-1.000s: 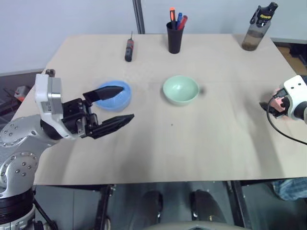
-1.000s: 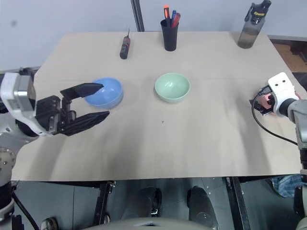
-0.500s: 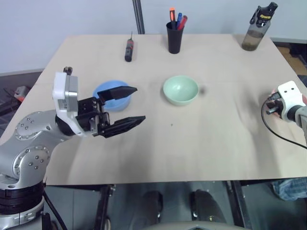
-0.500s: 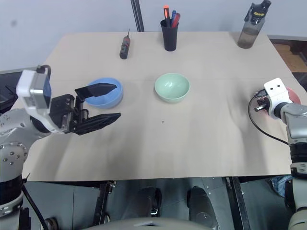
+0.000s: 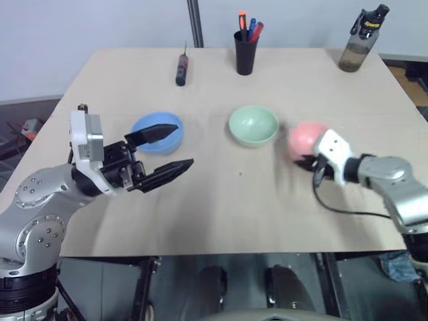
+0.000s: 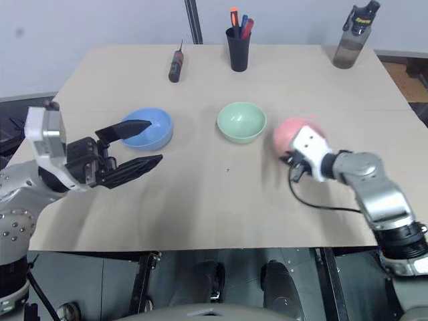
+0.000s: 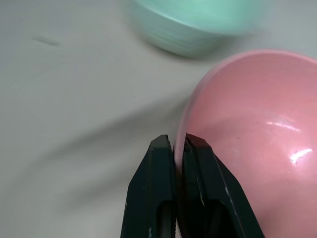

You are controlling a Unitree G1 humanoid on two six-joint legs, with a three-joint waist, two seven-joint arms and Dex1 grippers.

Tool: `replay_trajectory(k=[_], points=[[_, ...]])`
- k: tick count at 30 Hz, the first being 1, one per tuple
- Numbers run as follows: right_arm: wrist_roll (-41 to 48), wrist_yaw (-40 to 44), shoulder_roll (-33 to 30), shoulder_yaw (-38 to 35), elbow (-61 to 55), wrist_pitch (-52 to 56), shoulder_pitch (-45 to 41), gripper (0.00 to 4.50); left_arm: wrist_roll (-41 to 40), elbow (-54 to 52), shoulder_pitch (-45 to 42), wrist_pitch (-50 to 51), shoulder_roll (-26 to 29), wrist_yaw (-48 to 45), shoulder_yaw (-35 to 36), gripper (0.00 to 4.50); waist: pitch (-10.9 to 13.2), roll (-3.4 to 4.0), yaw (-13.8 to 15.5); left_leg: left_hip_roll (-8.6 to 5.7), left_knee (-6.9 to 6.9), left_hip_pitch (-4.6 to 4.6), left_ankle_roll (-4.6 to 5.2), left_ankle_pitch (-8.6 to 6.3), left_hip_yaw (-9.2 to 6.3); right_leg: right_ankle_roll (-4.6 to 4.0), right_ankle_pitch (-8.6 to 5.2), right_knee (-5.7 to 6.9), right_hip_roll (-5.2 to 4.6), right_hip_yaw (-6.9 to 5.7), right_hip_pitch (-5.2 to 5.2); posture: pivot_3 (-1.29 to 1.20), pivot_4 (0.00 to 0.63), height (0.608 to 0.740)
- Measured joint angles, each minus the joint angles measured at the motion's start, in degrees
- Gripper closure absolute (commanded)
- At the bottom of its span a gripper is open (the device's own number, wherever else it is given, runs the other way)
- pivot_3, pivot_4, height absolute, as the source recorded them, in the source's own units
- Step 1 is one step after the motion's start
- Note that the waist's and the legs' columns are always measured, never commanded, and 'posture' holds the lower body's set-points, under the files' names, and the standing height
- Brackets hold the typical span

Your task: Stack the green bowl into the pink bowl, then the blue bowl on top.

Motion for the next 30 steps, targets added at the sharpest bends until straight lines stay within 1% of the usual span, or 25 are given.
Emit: replay_trajectory(k=[3, 4, 5, 6, 7, 9, 10, 11, 12, 14, 15, 18, 19, 20, 21, 22, 23, 24, 26, 28, 30], points=[[0.31, 0.03, 0.09, 1.36, -2.39, 1.84, 0.12, 4.39, -0.01, -0.12, 0.41, 0.00, 0.00, 0.61, 0.71, 0.00, -0.01, -0.02, -0.03, -0.02, 0.00, 0.02, 0.00, 0.00, 0.00, 0.00, 0.00, 0.00, -0.01, 0.00, 0.01, 0.00, 0.150, 0.740], [0.13, 0.09, -0.17, 1.84, -2.45, 2.00, 0.12, 4.11, 0.03, -0.24, 0.64, 0.00, 0.00, 0.80, 0.78, 0.00, -0.02, -0.03, -0.06, -0.02, 0.00, 0.02, -0.01, 0.00, 0.00, 0.00, 0.00, 0.00, 0.00, -0.01, 0.01, 0.00, 0.150, 0.740], [-0.04, 0.15, -0.21, 2.21, -2.54, 2.04, 0.12, 3.74, 0.10, -0.40, 0.86, 0.00, 0.00, 1.01, 0.78, 0.00, -0.02, -0.03, -0.09, -0.02, 0.00, 0.03, -0.01, 0.00, 0.00, 0.00, 0.00, 0.01, 0.00, -0.01, 0.01, 0.00, 0.150, 0.740], [-0.10, 0.34, -0.30, 2.52, -2.55, 2.26, 0.12, 3.59, 0.30, -0.62, 0.92, 0.00, 0.00, 1.37, 0.78, 0.00, -0.02, -0.03, -0.09, -0.01, 0.00, 0.03, -0.01, 0.01, -0.01, 0.00, 0.00, 0.01, 0.01, -0.01, 0.01, 0.00, 0.150, 0.740], [0.04, 0.67, -0.51, 2.83, -2.54, 2.93, 0.12, 3.10, 0.61, -0.95, 0.94, 0.00, 0.01, 1.92, 0.76, 0.00, -0.02, -0.03, -0.09, -0.01, 0.00, 0.03, -0.01, 0.01, -0.01, 0.00, 0.00, 0.01, 0.01, -0.01, 0.00, 0.00, 0.150, 0.740], [0.54, 1.09, -0.74, 2.86, -2.78, 4.15, 0.14, 2.47, 1.45, -1.18, 0.90, -0.01, 0.01, 2.64, 0.67, 0.00, -0.02, -0.03, -0.13, -0.01, 0.00, 0.03, -0.01, 0.01, 0.00, 0.00, 0.00, 0.01, 0.02, 0.00, 0.00, 0.00, 0.150, 0.740], [1.07, 1.21, -1.15, 2.86, -3.39, 4.99, 0.26, 1.95, 2.85, -1.15, 0.75, -0.08, 0.05, 3.23, 0.29, 0.00, -0.02, -0.03, -0.12, -0.01, 0.00, 0.03, -0.01, 0.01, 0.00, 0.00, 0.00, 0.01, 0.02, -0.01, 0.00, 0.00, 0.150, 0.740], [1.34, 1.24, -1.18, 2.86, -3.67, 5.35, 0.26, 1.72, 3.38, -1.14, 0.69, -0.11, 0.05, 3.51, -0.01, 0.00, -0.02, -0.03, -0.13, -0.01, 0.00, 0.03, -0.01, 0.00, 0.00, 0.00, 0.00, 0.01, 0.02, -0.01, 0.01, 0.00, 0.150, 0.740], [1.49, 1.08, -1.22, 2.78, -3.87, 5.68, 0.41, 1.11, 4.70, -1.03, 0.15, -0.28, 0.10, 3.89, -0.94, 0.00, -0.02, -0.03, -0.10, -0.02, 0.00, 0.03, -0.01, 0.00, 0.00, 0.00, 0.00, 0.01, 0.02, -0.01, 0.01, 0.00, 0.150, 0.740], [1.83, 0.39, -1.00, 2.15, -5.04, 5.79, 0.82, 0.55, 8.16, -0.77, -1.05, -0.71, 0.66, 4.78, -3.06, 0.00, -0.01, -0.03, -0.05, -0.03, 0.00, 0.02, -0.01, 0.00, -0.01, 0.00, 0.00, 0.02, 0.02, -0.03, 0.01, 0.00, 0.150, 0.740], [2.17, -0.09, -0.83, 1.62, -5.65, 5.80, 1.00, 0.17, 10.04, -0.52, -1.51, -1.12, 1.08, 5.30, -4.05, 0.00, -0.02, -0.03, -0.05, -0.05, 0.00, 0.03, 0.00, 0.00, -0.02, 0.00, 0.00, 0.02, 0.03, -0.03, 0.02, 0.00, 0.150, 0.740], [5.30, -1.84, 1.78, -3.79, -8.26, 5.45, 1.58, 0.17, 19.45, 3.03, -5.96, -2.78, 2.50, 6.83, -10.99, 0.00, -0.02, -0.03, -0.01, -0.16, 0.00, 0.03, 0.00, 0.01, -0.04, 0.00, 0.00, 0.06, 0.04, -0.04, 0.02, 0.00, 0.150, 0.740], [6.92, -2.55, 2.65, -6.69, -9.34, 4.71, 1.45, 0.17, 24.99, 7.03, -10.94, -3.34, 3.35, 6.65, -16.87, 0.00, -0.01, -0.05, 0.26, -0.25, 0.02, 0.02, 0.00, 0.00, -0.11, 0.00, 0.00, 0.05, 0.04, -0.12, 0.05, 0.00, 0.150, 0.740], [7.33, -2.71, 2.79, -7.43, -9.69, 4.37, 1.20, 0.17, 26.66, 8.36, -12.56, -3.84, 3.36, 6.50, -18.47, 0.00, -0.01, -0.05, 0.27, -0.29, 0.02, 0.02, 0.00, 0.00, -0.10, 0.01, 0.01, 0.03, 0.05, -0.12, 0.05, 0.00, 0.150, 0.740], [8.41, -2.99, 2.96, -9.73, -10.17, 3.79, 1.10, 0.17, 31.98, 12.86, -18.05, -6.01, 3.25, 5.19, -23.95, 0.00, -0.02, -0.09, 0.37, -0.29, 0.03, 0.03, 0.00, 0.00, -0.11, 0.01, 0.01, 0.03, 0.06, -0.14, 0.09, 0.00, 0.150, 0.740], [8.64, -3.18, 3.12, -10.16, -10.23, 3.47, 0.95, 0.17, 33.52, 14.07, -19.40, -6.72, 3.16, 4.87, -25.27, 0.00, -0.03, -0.11, 0.36, -0.30, 0.03, 0.04, 0.00, 0.01, -0.11, 0.01, 0.01, 0.01, 0.07, -0.14, 0.12, 0.00, 0.150, 0.740], [8.82, -3.71, 3.14, -11.19, -10.37, 3.12, 1.31, 0.17, 37.36, 18.72, -23.79, -10.25, 1.81, 3.54, -29.01, 0.00, -0.03, -0.11, 0.31, -0.31, 0.03, 0.05, 0.00, 0.01, -0.09, 0.01, 0.01, 0.01, 0.06, -0.12, 0.12, 0.00, 0.150, 0.740], [8.85, -4.03, 3.28, -11.21, -10.36, 3.04, 1.23, 0.17, 39.20, 21.08, -25.80, -11.95, 0.99, 2.95, -30.63, 0.00, -0.03, -0.11, 0.28, -0.31, 0.03, 0.00, -0.01, 0.01, -0.09, 0.01, 0.01, 0.01, 0.07, -0.13, 0.07, 0.00, 0.150, 0.740], [8.81, -5.20, 3.49, -11.59, -10.52, 2.71, 1.58, 0.17, 46.32, 30.68, -33.50, -18.12, -2.87, 1.47, -36.98, 0.00, -0.02, -0.12, 0.34, -0.32, 0.04, -0.04, -0.01, 0.01, -0.09, 0.01, 0.01, 0.01, 0.08, -0.14, 0.04, 0.00, 0.150, 0.740], [8.77, -6.10, 3.61, -11.74, -10.79, 2.63, 1.82, 0.17, 51.07, 38.16, -38.16, -23.71, -5.69, 0.69, -40.84, 0.00, -0.02, -0.12, 0.23, -0.33, 0.04, -0.07, 0.00, 0.01, -0.08, 0.02, 0.01, 0.01, 0.08, -0.13, 0.02, 0.00, 0.150, 0.740], [8.76, -6.98, 3.54, -12.35, -11.62, 2.38, 2.84, 0.17, 56.69, 48.23, -43.57, -30.88, -9.73, 0.31, -45.10, 0.00, -0.02, -0.14, 0.06, -0.35, 0.05, -0.12, 0.00, 0.01, -0.07, 0.02, 0.00, -0.01, 0.07, -0.12, -0.01, 0.00, 0.150, 0.740]])
